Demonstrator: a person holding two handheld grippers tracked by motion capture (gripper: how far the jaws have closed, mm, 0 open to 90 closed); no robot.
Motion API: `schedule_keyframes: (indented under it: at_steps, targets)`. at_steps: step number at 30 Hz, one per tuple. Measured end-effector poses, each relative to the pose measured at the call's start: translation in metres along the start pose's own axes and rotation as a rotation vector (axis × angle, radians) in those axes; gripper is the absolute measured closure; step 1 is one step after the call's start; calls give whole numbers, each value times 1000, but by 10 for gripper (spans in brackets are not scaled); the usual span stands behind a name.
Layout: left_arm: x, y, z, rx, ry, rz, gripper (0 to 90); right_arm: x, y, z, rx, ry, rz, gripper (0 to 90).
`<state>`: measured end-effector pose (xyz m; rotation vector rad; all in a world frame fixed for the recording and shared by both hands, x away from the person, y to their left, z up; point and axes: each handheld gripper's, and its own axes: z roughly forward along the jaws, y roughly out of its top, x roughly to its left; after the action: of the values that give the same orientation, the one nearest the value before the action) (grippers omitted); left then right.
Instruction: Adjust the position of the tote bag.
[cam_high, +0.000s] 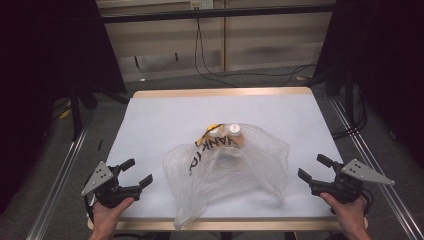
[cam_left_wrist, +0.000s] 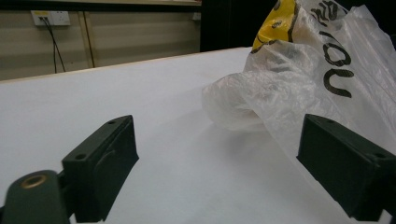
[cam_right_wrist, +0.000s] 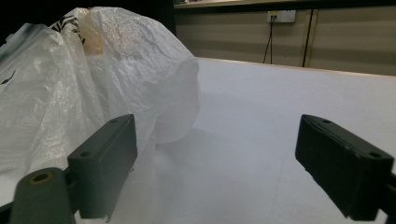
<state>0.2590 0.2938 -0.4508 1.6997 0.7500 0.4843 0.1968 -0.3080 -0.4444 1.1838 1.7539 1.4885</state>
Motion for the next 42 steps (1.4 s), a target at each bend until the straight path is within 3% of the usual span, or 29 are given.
schedule_keyframes:
  at_steps: [2,3,4,5,8,9,11,14,21,28,31,32,34,39,42]
  targets:
    - [-4,-1,2,-3,-9,1,142,0,1,-2,10,-3,7,145]
    - [-3,0,1,15,-22,35,178,-1,1,-3,11,9,9,161]
    - [-6,0,2,16,-26,23,192,-1,1,-3,15,8,6,172]
    - [-9,0,2,25,-25,41,194,-1,2,-4,26,16,4,182]
    - [-11,0,3,10,-34,39,227,0,3,-5,42,32,7,211]
    - [-11,1,2,34,-21,61,232,0,3,-6,43,40,2,231]
    - [-12,1,3,42,-45,35,270,1,5,-7,55,50,-3,263]
    - [-15,2,3,39,-58,44,303,6,5,-8,66,71,-15,312]
    - [-24,3,4,40,-76,44,396,19,6,-10,94,150,-30,441]
    - [-32,6,10,98,-128,68,466,34,4,-11,158,241,-87,593]
    - [-35,6,12,110,-138,51,412,38,3,-6,191,272,-95,609]
    - [-35,6,12,119,-126,68,402,38,2,-4,205,287,-94,605]
    - [-36,6,12,122,-140,63,403,40,0,0,237,297,-95,614]
    - [-44,7,9,114,-165,68,475,46,-3,9,286,330,-121,587]
    - [-53,6,8,119,-219,84,519,48,-4,13,297,346,-132,583]
